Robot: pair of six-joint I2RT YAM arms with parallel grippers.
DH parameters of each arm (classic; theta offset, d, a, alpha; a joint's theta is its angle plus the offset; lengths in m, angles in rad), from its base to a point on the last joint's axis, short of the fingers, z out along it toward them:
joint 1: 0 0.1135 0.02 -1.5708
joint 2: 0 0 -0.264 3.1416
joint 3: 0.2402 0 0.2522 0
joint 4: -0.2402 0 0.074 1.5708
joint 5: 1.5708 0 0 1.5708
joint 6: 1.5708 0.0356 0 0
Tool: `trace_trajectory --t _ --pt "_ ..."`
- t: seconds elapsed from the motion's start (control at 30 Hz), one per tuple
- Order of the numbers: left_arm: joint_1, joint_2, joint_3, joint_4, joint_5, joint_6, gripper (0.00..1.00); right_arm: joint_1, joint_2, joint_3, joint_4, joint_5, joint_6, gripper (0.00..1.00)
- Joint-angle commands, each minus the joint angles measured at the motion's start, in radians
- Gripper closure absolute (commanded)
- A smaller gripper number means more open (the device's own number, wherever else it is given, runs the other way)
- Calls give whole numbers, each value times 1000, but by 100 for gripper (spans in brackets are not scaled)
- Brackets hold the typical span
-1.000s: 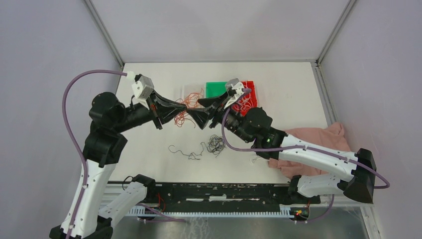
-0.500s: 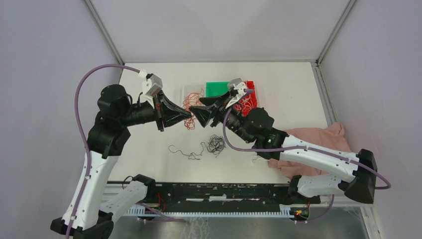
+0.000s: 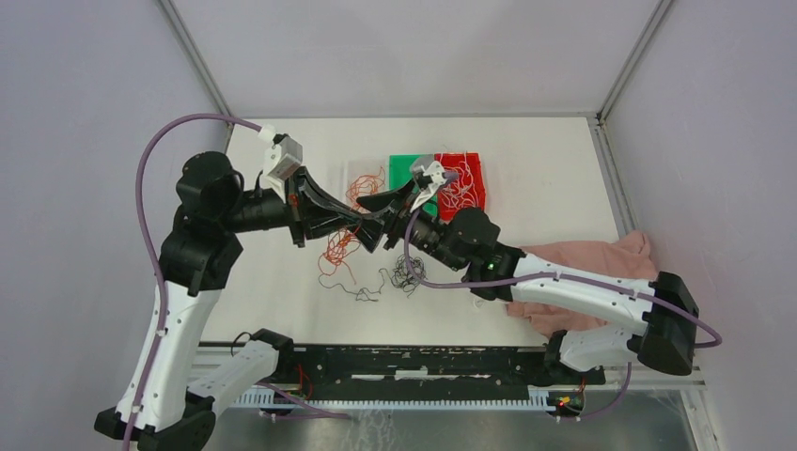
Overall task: Untangle the cables
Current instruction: Untie the cable.
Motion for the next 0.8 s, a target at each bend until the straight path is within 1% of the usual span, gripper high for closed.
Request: trace_trajectory --t 0.0,0.2,0.33,0.43,0.67,0.77 --pt "-3 30 48 46 115 -64 97 13 43 0 118 -38 50 33" --pt "-2 32 12 166 151 -164 97 35 104 1 215 -35 86 30" --pt "-2 38 12 246 161 -235 97 51 133 -5 208 -5 77 31" --pt "-3 54 35 302 167 -293 97 53 155 -31 217 49 71 31" --pt "-2 62 54 534 190 -535 97 52 228 -64 250 111 62 33" --pt "-2 59 76 551 193 -561 97 50 233 -87 255 131 62 35"
